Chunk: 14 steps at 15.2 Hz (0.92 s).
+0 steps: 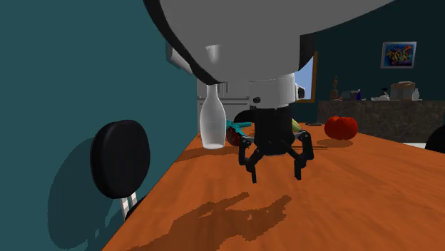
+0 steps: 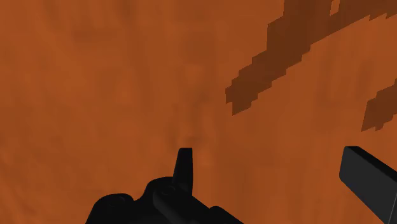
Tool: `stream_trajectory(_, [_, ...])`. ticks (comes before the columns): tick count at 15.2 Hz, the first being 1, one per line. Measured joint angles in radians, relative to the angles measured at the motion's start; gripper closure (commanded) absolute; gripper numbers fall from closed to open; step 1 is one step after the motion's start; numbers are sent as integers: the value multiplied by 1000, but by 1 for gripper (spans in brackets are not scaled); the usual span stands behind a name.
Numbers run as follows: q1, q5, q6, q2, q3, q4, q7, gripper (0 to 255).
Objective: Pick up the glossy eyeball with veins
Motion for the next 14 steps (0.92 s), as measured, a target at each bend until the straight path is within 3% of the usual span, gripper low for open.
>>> stream_trajectory(3, [10, -7, 19, 43, -13, 29, -41, 0])
stream_trajectory(14, [102, -6, 86, 426, -76, 390, -399, 0])
